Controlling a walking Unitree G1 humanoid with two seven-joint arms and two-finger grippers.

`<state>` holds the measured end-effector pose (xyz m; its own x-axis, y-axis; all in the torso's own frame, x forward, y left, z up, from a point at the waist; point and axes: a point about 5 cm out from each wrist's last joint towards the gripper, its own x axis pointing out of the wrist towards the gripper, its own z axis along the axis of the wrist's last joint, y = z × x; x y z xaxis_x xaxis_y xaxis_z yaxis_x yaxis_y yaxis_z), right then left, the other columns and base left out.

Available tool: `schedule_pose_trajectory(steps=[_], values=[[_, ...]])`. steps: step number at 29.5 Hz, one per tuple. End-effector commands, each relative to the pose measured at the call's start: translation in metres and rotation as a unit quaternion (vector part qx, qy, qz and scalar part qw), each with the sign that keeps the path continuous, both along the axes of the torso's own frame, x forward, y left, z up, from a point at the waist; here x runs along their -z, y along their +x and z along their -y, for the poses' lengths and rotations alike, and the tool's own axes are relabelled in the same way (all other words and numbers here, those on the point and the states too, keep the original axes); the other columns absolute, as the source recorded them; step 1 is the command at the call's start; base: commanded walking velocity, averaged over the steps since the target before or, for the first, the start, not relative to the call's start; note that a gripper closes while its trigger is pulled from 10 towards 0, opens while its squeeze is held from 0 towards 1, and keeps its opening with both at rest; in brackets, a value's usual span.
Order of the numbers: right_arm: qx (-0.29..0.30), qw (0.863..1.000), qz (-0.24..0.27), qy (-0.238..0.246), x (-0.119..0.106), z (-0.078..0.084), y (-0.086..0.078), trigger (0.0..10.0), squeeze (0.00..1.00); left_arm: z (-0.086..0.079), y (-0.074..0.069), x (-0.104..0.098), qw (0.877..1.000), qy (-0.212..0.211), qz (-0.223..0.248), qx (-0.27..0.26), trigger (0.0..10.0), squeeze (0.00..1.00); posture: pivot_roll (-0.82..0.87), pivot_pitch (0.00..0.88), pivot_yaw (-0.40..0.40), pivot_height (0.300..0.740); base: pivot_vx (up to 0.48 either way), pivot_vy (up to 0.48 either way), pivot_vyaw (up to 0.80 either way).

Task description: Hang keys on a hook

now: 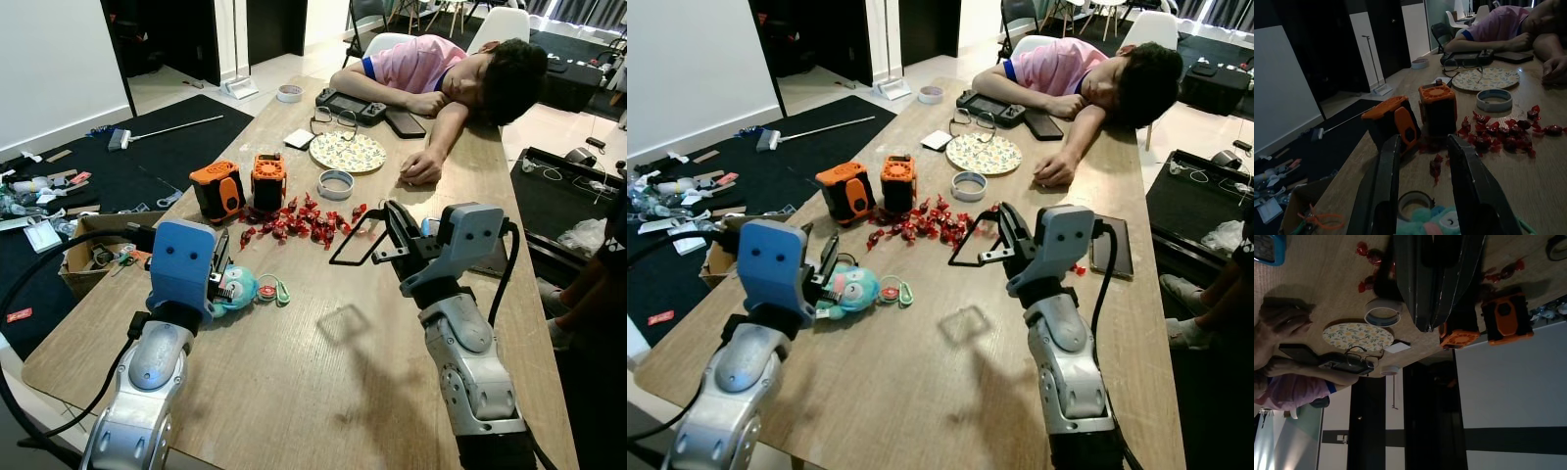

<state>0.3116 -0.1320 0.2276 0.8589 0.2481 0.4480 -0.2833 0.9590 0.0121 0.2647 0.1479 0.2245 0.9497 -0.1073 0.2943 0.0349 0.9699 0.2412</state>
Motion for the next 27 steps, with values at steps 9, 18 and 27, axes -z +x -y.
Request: schedule_pose_trajectory(steps=[9,18,27], values=[[-0.008,1.0,-0.011,0.005,0.0048,-0.0033,0.0015,10.0,0.0,0.0005,0.0003,0.0052,1.0,0.003,-0.003,-0.002,10.0,0.0,0.15,0.119,-0.037,0.74,-0.435,0.0,0.0],[-0.012,1.0,-0.013,0.006,0.0061,-0.0048,0.0016,10.0,0.0,0.0002,0.0004,0.0055,1.0,0.004,-0.003,-0.003,10.0,0.0,0.15,0.119,-0.037,0.74,-0.406,0.0,0.0],[-0.016,1.0,-0.014,0.006,0.0065,-0.0059,0.0021,10.0,0.0,-0.0002,0.0002,0.0062,1.0,0.004,-0.003,-0.005,10.0,0.0,0.16,0.119,-0.039,0.74,-0.39,0.0,0.0]])
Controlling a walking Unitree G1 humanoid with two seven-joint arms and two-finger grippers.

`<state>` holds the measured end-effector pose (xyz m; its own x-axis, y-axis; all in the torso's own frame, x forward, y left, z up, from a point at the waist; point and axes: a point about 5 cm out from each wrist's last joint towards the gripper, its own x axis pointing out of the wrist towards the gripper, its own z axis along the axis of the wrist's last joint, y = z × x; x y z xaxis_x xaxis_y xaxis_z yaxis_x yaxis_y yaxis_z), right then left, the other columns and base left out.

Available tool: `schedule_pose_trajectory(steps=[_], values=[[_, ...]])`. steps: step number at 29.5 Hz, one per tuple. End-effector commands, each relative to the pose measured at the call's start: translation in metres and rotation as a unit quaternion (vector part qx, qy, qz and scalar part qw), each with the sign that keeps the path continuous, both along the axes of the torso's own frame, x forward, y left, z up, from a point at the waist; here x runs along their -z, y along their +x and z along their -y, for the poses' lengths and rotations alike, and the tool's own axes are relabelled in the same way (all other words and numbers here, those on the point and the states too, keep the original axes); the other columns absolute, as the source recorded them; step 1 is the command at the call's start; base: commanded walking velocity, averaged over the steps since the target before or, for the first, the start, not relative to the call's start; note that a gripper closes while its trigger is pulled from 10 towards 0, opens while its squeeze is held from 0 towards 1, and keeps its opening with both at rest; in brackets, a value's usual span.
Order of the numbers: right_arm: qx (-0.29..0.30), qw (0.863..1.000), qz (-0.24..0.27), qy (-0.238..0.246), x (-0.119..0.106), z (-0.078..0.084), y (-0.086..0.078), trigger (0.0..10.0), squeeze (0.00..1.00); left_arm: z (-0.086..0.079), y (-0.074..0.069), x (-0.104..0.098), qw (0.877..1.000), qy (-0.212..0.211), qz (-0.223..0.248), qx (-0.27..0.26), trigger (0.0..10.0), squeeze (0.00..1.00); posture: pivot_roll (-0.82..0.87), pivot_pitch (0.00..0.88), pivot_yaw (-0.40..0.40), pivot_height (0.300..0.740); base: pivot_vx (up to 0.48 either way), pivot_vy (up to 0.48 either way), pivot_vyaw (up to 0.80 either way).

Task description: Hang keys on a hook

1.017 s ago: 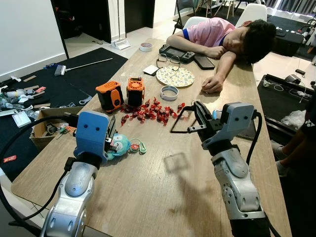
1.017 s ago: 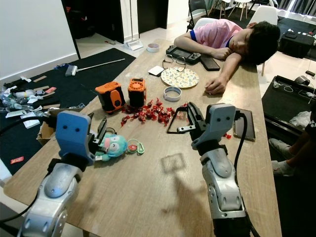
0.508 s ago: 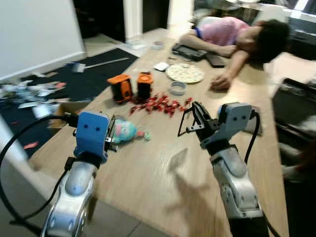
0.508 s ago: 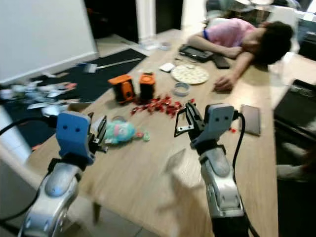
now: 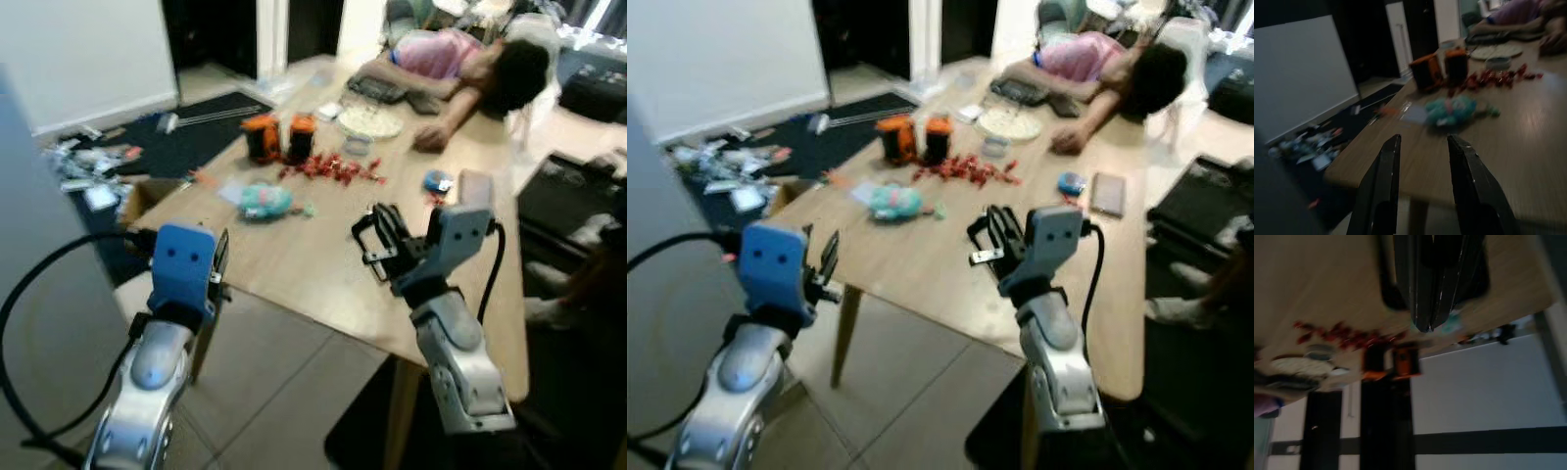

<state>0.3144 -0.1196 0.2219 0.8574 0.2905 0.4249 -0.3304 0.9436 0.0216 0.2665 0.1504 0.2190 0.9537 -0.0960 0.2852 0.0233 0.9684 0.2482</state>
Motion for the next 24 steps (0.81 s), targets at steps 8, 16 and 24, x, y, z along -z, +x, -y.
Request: schedule_pose_trajectory(steps=[8,16,24], values=[[0.006,1.0,0.0,0.005,0.0003,0.0055,0.0002,10.0,0.0,0.0015,-0.0013,0.0012,1.0,0.0,0.002,0.0,10.0,0.0,0.16,0.118,-0.042,0.74,-0.378,0.0,0.0],[0.004,1.0,0.0,0.004,0.0001,0.0045,0.0007,10.0,0.0,0.0014,-0.0011,0.0015,1.0,0.0,0.002,-0.001,10.0,0.0,0.16,0.119,-0.043,0.74,-0.24,0.0,0.0],[0.003,1.0,-0.001,0.005,0.0005,0.0035,0.0009,10.0,0.0,0.0023,-0.0018,0.0016,1.0,-0.002,0.001,0.001,10.0,0.0,0.16,0.119,-0.043,0.74,0.0,0.0,0.0]])
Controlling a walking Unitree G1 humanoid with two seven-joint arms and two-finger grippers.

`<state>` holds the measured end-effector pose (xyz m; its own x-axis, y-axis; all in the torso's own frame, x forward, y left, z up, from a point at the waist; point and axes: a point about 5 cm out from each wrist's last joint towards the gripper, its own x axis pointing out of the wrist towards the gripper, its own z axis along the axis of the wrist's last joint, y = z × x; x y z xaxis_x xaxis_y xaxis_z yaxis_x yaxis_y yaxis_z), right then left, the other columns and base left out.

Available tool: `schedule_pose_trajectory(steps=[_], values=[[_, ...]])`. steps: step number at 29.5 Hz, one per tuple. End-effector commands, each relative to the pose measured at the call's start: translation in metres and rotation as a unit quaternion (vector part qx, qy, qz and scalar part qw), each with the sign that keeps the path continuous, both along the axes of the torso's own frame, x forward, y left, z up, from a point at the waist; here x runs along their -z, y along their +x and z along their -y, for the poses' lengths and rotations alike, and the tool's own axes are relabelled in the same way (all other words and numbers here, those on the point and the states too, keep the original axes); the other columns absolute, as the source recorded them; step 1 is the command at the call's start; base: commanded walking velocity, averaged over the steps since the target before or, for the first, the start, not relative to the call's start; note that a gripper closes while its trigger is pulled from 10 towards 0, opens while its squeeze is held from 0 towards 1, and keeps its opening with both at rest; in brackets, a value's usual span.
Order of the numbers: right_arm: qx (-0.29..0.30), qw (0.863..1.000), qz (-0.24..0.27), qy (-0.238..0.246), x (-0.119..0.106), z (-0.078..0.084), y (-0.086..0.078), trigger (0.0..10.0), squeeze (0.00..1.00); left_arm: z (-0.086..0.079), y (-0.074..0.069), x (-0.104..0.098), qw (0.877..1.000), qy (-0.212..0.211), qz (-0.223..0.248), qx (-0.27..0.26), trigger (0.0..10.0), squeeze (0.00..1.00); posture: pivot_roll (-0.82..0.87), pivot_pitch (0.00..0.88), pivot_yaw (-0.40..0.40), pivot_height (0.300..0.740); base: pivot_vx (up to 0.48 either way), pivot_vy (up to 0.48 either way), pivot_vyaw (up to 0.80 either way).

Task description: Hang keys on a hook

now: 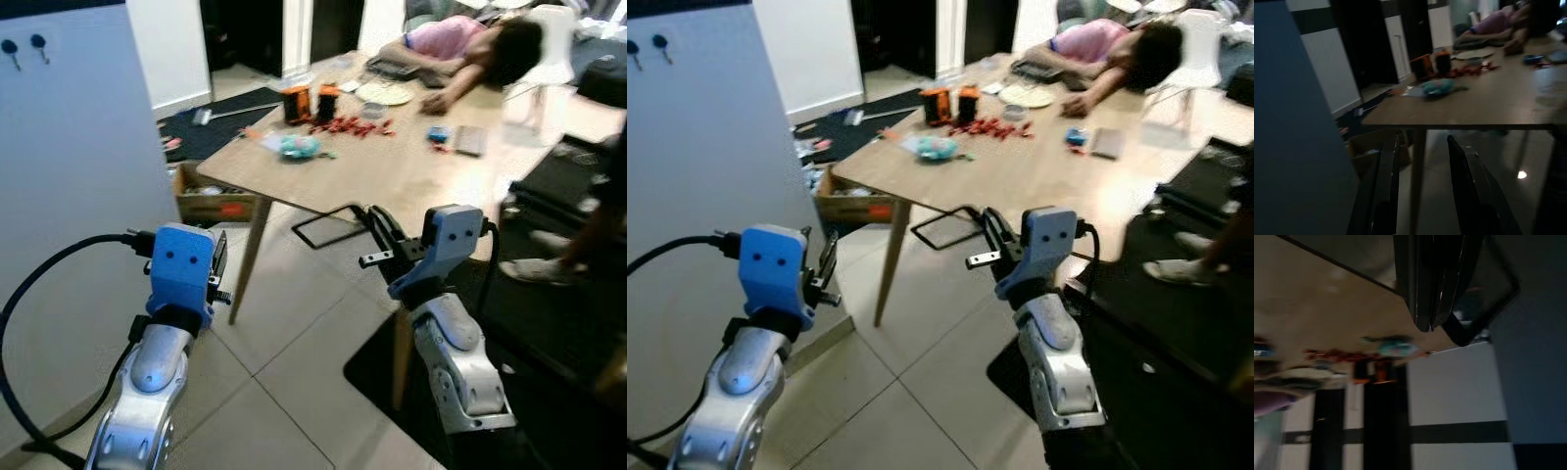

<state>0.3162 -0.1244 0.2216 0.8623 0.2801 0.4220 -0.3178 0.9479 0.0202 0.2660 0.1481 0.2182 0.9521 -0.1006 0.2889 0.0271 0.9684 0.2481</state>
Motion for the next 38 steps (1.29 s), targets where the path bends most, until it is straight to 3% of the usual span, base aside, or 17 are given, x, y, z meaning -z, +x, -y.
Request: schedule_pose_trajectory(steps=[1,28,29,31,32,34,38], values=[[-0.005,1.0,0.001,0.007,0.0,-0.002,-0.001,10.0,0.0,0.0,-0.002,0.0,1.0,-0.003,0.0,-0.001,10.0,0.0,0.16,0.128,-0.042,0.74,0.0,0.0,0.0],[-0.014,1.0,0.009,-0.01,0.0,-0.009,-0.002,10.0,0.0,0.0,-0.002,0.002,1.0,0.011,-0.004,-0.005,10.0,0.0,0.17,0.136,-0.041,0.74,0.0,0.0,0.0],[-0.011,1.0,0.014,-0.018,0.0,-0.009,-0.002,10.0,0.0,0.001,-0.002,0.003,1.0,0.013,-0.005,0.001,10.0,0.0,0.17,0.136,-0.041,0.74,0.0,0.0,0.0],[0.007,0.998,0.031,-0.06,0.004,-0.009,-0.005,10.0,0.0,0.009,-0.011,0.012,0.997,0.033,-0.029,0.063,10.0,0.0,0.17,0.139,-0.042,0.74,0.0,0.0,0.0],[0.007,0.998,0.031,-0.06,0.004,-0.009,-0.005,10.0,0.0,0.009,-0.011,0.012,0.997,0.033,-0.029,0.063,10.0,0.0,0.17,0.139,-0.042,0.74,0.0,0.0,0.0],[0.03,0.998,-0.005,-0.057,0.025,0.002,-0.007,10.0,0.0,0.02,-0.026,0.037,0.983,0.06,-0.087,0.147,10.0,0.0,0.17,0.141,-0.039,0.74,0.0,0.0,0.0],[0.041,0.997,-0.027,-0.067,0.041,0.008,-0.008,10.0,0.0,0.021,-0.029,0.05,0.981,0.056,-0.108,0.153,10.0,0.0,0.17,0.141,-0.038,0.74,0.0,0.0,0.0]])
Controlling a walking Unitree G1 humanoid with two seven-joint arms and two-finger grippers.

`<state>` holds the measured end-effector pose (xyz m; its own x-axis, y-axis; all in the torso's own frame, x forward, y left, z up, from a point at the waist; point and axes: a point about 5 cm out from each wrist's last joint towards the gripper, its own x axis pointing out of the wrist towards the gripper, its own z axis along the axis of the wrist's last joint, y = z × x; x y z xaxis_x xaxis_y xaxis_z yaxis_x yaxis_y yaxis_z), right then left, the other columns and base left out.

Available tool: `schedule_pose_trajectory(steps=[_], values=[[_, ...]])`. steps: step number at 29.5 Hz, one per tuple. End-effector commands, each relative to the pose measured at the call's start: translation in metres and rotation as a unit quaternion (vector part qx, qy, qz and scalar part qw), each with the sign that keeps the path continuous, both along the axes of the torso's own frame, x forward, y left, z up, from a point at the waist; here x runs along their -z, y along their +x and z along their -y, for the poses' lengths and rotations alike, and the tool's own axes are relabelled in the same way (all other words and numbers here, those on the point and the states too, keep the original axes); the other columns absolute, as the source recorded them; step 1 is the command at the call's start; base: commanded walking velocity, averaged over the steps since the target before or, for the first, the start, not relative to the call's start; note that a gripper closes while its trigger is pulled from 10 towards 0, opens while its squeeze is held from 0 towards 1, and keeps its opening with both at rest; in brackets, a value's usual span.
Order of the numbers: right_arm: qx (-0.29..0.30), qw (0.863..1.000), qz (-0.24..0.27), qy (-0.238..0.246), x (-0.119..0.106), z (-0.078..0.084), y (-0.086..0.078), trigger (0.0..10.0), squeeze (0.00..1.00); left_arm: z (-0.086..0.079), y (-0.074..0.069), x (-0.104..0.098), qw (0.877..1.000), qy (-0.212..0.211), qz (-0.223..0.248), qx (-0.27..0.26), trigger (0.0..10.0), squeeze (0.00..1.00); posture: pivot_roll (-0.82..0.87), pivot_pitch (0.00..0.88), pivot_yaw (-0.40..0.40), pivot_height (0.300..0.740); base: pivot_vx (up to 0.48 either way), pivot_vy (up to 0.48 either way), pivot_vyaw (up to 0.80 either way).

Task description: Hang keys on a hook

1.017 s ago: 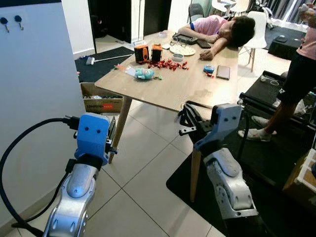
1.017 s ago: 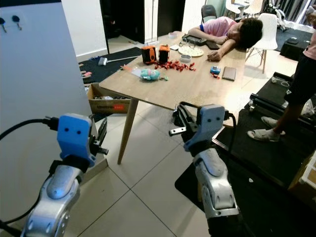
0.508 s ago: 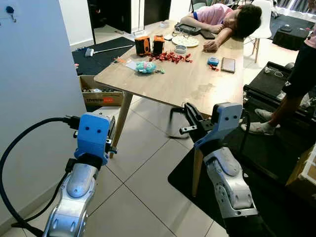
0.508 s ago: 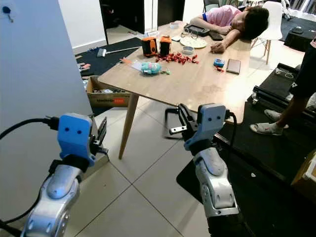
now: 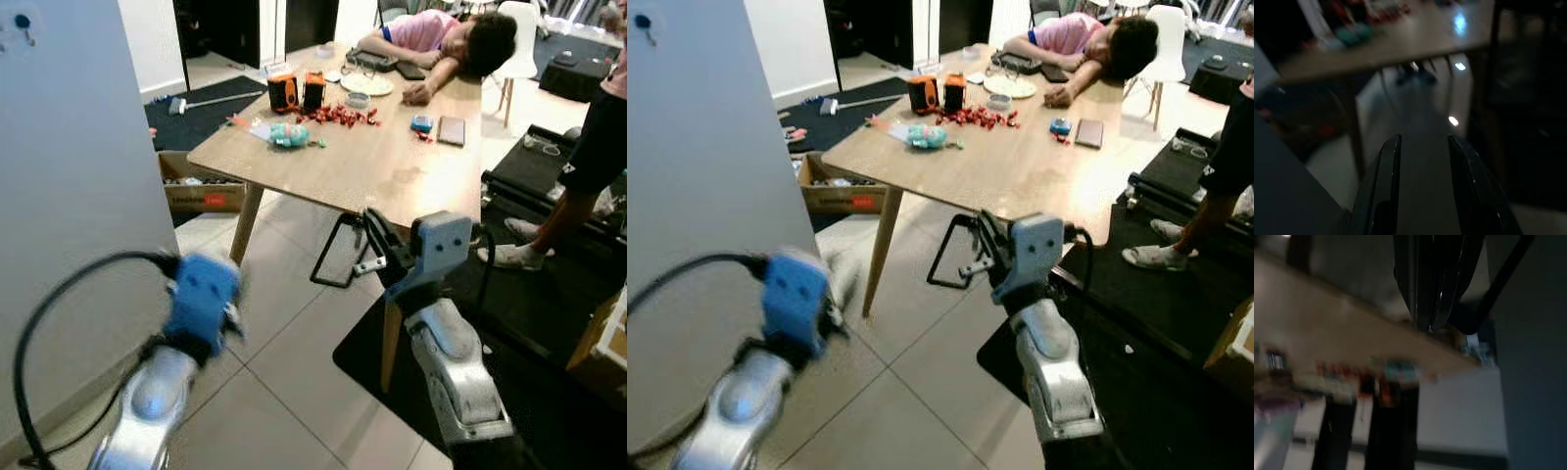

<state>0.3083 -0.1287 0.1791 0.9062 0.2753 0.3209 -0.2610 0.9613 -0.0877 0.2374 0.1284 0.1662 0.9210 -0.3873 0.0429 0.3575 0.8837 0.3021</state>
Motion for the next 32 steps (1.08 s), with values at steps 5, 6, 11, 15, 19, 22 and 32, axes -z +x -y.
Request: schedule_pose_trajectory(steps=[5,6,11,15,19,22,32], values=[[0.04,0.996,-0.072,-0.029,0.05,0.025,-0.017,10.0,0.0,-0.009,-0.011,0.055,0.997,0.021,-0.073,-0.03,10.0,0.0,0.14,0.154,-0.021,0.74,0.0,0.0,0.0],[0.04,0.996,-0.072,-0.029,0.05,0.025,-0.017,10.0,0.0,-0.009,-0.011,0.055,0.997,0.021,-0.073,-0.03,10.0,0.0,0.14,0.154,-0.021,0.74,0.0,0.0,0.0],[0.049,0.993,-0.092,-0.047,0.063,0.041,-0.027,10.0,0.0,-0.022,-0.026,0.066,0.994,0.035,-0.1,-0.031,10.0,0.0,0.14,0.164,-0.016,0.74,0.0,0.0,0.0],[0.048,0.994,-0.085,-0.052,0.059,0.044,-0.028,10.0,0.0,-0.024,-0.028,0.059,0.995,0.029,-0.095,-0.031,10.0,0.0,0.14,0.165,-0.014,0.74,0.0,0.0,0.0],[0.042,0.996,-0.066,-0.047,0.049,0.038,-0.023,10.0,0.0,-0.017,-0.02,0.051,0.997,0.018,-0.072,-0.035,10.0,0.0,0.14,0.164,-0.012,0.74,0.0,0.0,0.0],[0.037,0.997,-0.055,-0.043,0.045,0.033,-0.021,10.0,0.0,-0.016,-0.017,0.049,0.997,0.015,-0.063,-0.035,10.0,0.0,0.13,0.148,-0.011,0.74,0.0,0.0,0.0],[0.028,0.998,-0.043,-0.042,0.04,0.025,-0.017,10.0,0.0,-0.015,-0.012,0.046,0.998,0.019,-0.047,-0.036,10.0,0.0,0.14,0.122,-0.016,0.74,0.0,0.0,0.0]])
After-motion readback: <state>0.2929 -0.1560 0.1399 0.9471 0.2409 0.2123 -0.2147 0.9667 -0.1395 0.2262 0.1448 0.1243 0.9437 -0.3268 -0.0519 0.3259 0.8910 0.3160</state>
